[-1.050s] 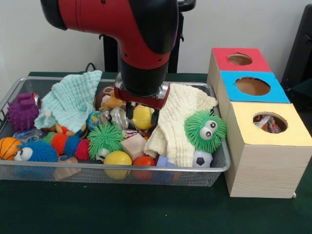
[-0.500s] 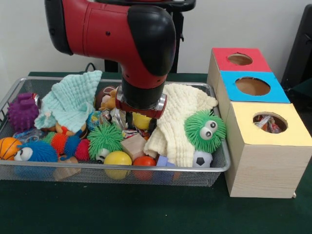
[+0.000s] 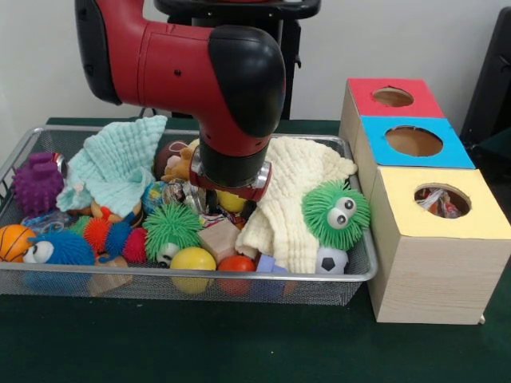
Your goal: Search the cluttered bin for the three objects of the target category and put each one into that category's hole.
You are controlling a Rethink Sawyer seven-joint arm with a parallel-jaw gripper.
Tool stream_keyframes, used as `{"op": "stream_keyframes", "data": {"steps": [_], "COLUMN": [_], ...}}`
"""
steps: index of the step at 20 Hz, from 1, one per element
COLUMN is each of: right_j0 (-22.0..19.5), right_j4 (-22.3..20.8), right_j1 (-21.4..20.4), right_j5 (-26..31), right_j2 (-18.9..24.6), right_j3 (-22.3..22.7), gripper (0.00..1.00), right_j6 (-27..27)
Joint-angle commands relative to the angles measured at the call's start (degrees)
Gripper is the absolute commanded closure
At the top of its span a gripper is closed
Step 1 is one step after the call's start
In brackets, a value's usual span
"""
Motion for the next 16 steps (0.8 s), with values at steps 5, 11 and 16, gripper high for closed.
{"op": "stream_keyframes", "data": {"steps": [5, 11, 16], "right_j0": [-2.5, -2.4, -2.4], "right_j4": [-4.2, -4.8, -4.8], "right_j1": [5.6, 7.5, 8.2], "right_j5": [1.6, 0.2, -0.1], "right_j2": [2.4, 1.7, 1.6], "right_j3": [-2.7, -4.4, -4.9], "gripper": [0.0, 0.0, 0.0], "right_j6": [-5.4, -4.6, -4.5]}}
